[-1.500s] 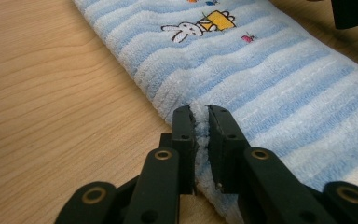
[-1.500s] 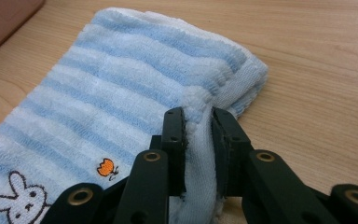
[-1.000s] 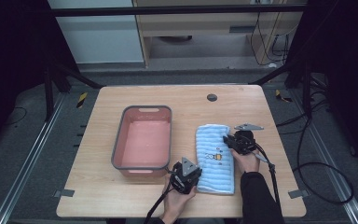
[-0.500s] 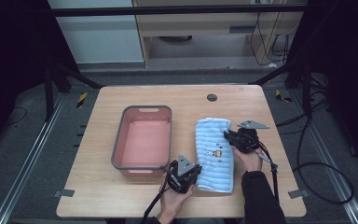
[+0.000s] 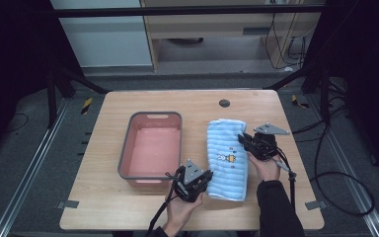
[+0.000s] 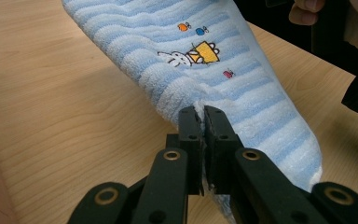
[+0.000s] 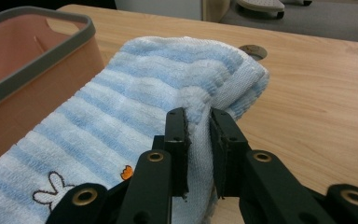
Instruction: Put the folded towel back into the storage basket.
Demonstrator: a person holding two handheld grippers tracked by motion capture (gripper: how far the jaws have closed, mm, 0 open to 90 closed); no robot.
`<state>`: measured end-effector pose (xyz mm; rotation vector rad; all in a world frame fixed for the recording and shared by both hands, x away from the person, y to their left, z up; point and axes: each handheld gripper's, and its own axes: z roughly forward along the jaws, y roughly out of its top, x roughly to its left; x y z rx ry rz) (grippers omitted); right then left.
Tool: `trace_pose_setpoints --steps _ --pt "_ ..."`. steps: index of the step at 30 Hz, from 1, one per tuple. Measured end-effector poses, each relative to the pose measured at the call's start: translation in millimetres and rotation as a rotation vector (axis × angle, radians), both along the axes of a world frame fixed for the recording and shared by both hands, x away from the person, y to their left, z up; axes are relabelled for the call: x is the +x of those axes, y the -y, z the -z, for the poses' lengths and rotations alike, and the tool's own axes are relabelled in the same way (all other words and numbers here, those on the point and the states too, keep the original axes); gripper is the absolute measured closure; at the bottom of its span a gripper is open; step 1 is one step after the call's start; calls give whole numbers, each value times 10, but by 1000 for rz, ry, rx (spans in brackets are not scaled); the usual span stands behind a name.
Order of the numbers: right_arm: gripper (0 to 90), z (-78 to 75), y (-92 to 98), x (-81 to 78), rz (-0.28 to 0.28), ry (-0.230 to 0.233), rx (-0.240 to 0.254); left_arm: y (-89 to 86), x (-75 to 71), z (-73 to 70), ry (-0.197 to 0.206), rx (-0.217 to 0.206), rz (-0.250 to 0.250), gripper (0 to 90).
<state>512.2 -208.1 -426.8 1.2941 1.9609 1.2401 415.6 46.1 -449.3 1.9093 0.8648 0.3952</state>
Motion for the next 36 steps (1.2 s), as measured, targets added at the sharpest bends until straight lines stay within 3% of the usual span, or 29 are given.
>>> trace_pose_setpoints --steps 5,24,36 --pt "782 -71 -25 -22 6 11 -12 -24 -10 -93 16 -2 7 862" --pt "784 -534 -73 -95 12 100 27 -98 -37 -503 87 -24 10 862" --pt "785 -771 -163 -112 5 147 40 -241 -31 -762 130 -28 -2 863"
